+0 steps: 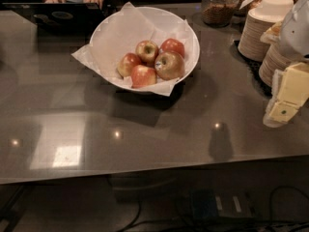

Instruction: Pick apple from white bowl

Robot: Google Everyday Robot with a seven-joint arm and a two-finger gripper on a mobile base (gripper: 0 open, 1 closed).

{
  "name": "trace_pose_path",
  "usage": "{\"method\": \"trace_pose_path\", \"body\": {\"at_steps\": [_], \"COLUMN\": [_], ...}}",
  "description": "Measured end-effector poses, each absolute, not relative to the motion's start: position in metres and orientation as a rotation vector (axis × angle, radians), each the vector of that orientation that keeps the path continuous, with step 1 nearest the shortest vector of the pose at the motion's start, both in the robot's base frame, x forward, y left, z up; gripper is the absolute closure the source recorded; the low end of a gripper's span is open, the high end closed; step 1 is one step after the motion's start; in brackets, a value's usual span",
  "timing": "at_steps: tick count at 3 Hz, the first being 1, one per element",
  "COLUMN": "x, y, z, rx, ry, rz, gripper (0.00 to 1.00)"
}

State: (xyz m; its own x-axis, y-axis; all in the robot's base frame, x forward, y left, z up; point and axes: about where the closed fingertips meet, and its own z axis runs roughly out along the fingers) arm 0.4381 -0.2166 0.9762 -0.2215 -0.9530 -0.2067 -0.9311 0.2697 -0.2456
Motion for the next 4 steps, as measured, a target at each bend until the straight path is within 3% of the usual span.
{"method": "trace_pose_path", "body": {"at_steps": [2, 4], "x": [0.445, 0.502], "y": [-0.211, -0.163], "z": [0.973, 0.949], "rx": [-1.725, -1.734], "ry": [2.216, 2.066], "rz": [-0.083, 0.015], "gripper": [0.0, 0.0]}}
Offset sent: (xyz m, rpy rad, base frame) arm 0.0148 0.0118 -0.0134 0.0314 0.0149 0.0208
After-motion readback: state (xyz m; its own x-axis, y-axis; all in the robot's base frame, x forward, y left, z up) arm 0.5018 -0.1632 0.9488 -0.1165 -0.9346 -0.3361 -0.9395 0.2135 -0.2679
